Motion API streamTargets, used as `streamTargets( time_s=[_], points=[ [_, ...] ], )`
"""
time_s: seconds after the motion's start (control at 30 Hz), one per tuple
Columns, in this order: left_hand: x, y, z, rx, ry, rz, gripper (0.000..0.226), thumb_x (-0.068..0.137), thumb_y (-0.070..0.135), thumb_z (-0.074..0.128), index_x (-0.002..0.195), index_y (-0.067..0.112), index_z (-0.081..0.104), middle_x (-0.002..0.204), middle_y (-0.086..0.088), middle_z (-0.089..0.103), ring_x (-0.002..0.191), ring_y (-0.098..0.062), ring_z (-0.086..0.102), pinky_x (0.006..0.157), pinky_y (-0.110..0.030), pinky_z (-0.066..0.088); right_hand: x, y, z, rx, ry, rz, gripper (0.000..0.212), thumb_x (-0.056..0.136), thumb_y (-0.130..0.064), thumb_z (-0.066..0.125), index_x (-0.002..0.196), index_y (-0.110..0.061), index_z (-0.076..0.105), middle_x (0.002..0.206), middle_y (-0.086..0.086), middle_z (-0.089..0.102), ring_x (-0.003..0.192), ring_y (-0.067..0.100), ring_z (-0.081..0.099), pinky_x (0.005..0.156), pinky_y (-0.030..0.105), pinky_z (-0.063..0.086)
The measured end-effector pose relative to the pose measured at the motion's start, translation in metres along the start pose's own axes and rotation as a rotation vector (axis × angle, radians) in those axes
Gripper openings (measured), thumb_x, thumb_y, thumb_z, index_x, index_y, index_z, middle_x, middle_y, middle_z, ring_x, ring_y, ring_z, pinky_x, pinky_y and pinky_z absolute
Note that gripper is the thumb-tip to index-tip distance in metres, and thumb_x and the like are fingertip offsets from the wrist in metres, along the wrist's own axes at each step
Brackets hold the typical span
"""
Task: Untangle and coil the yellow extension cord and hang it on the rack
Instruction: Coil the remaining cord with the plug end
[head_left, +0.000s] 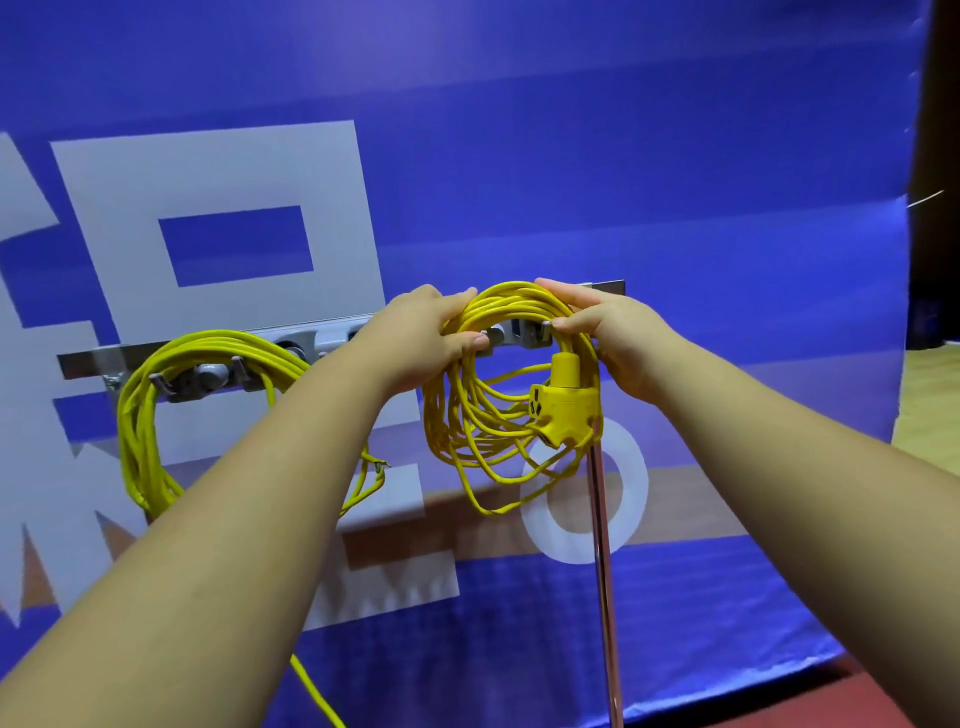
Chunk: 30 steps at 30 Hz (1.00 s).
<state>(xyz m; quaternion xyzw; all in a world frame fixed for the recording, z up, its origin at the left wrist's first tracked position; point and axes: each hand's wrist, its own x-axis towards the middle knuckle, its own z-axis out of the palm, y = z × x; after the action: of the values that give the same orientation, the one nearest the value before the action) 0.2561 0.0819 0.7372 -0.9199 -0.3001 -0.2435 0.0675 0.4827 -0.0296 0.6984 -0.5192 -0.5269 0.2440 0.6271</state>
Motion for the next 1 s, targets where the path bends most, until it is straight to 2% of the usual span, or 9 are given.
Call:
streamTargets(
  time_s=[0.07,0.13,0.23,0.37,0.43,0.6,0.67,0.8,1.0],
  points=[
    [-0.003,0.001,0.002,0.067,0.013,-0.024,0.07,0.104,0.06,0.042,0.164,0.029,0.024,0.135,-0.009,0.051,0.125,-0.03,0.05,0.104,-0.051,0.048,-0.003,0.004,0.003,-0.065,0.032,-0.043,0.053,0.101,-0.007,0.058,0.142,-0.04,0.065,0.128,-0.014,0.071,0.121,0.013,0.065,0.092,0.031,0.058],
    [-0.006,0.006,0.003,0.1,0.022,-0.035,0.071,0.106,0.057,0.038,0.165,0.023,0.019,0.145,-0.011,0.047,0.133,-0.033,0.045,0.108,-0.052,0.044,-0.007,0.007,0.007,-0.124,0.074,-0.091,0.052,0.103,-0.013,0.058,0.143,-0.047,0.062,0.133,-0.011,0.07,0.121,0.014,0.066,0.094,0.032,0.059],
    [-0.011,0.01,0.002,0.045,0.057,-0.049,0.067,0.107,0.052,0.041,0.163,0.018,0.026,0.15,-0.011,0.046,0.137,-0.033,0.045,0.11,-0.05,0.043,-0.015,0.009,0.013,-0.15,0.151,-0.133,0.049,0.104,-0.02,0.06,0.146,-0.047,0.059,0.134,-0.011,0.067,0.115,0.008,0.065,0.088,0.025,0.058],
    [-0.019,0.014,0.002,-0.124,0.148,-0.056,0.061,0.101,0.048,0.06,0.153,0.02,0.043,0.142,-0.007,0.054,0.127,-0.028,0.054,0.106,-0.05,0.05,-0.023,0.009,0.012,-0.236,0.212,-0.166,0.05,0.102,-0.026,0.066,0.148,-0.044,0.058,0.139,-0.01,0.066,0.121,0.01,0.064,0.095,0.029,0.057],
    [-0.023,0.016,0.002,-0.122,0.174,-0.055,0.059,0.097,0.046,0.066,0.147,0.019,0.049,0.137,-0.006,0.056,0.122,-0.027,0.056,0.102,-0.05,0.052,-0.029,0.008,0.011,-0.268,0.222,-0.168,0.054,0.099,-0.022,0.068,0.149,-0.041,0.057,0.135,-0.01,0.065,0.12,0.008,0.064,0.091,0.026,0.057],
    [-0.035,0.016,-0.001,-0.096,0.22,-0.1,0.06,0.094,0.043,0.07,0.144,0.017,0.051,0.139,-0.009,0.054,0.126,-0.031,0.051,0.104,-0.051,0.05,-0.044,-0.003,0.015,-0.433,0.32,-0.188,0.058,0.097,-0.022,0.068,0.151,-0.035,0.054,0.15,-0.001,0.051,0.131,0.014,0.051,0.091,0.03,0.045],
    [-0.045,0.012,-0.004,-0.102,0.225,-0.12,0.06,0.094,0.041,0.07,0.145,0.018,0.05,0.14,-0.008,0.052,0.128,-0.031,0.05,0.105,-0.05,0.048,-0.052,-0.009,0.022,-0.473,0.372,-0.224,0.053,0.096,-0.021,0.067,0.148,-0.027,0.056,0.147,0.0,0.053,0.129,0.015,0.051,0.092,0.028,0.042],
    [-0.076,-0.002,-0.011,-0.123,0.327,-0.132,0.05,0.094,0.034,0.066,0.139,0.017,0.054,0.135,-0.009,0.055,0.127,-0.032,0.05,0.106,-0.047,0.044,-0.069,-0.02,0.045,-0.496,0.457,-0.336,0.039,0.091,-0.017,0.065,0.129,-0.019,0.065,0.127,-0.004,0.057,0.109,0.006,0.052,0.079,0.002,0.033],
    [-0.143,-0.034,-0.016,-0.269,0.443,-0.29,0.022,0.091,0.02,0.064,0.113,0.018,0.064,0.106,0.001,0.064,0.092,-0.021,0.061,0.083,-0.032,0.045,-0.097,-0.022,0.105,-0.493,0.413,-0.518,0.016,0.083,-0.017,0.062,0.098,-0.015,0.068,0.1,-0.004,0.063,0.096,0.016,0.059,0.084,0.027,0.047]
  ],
)
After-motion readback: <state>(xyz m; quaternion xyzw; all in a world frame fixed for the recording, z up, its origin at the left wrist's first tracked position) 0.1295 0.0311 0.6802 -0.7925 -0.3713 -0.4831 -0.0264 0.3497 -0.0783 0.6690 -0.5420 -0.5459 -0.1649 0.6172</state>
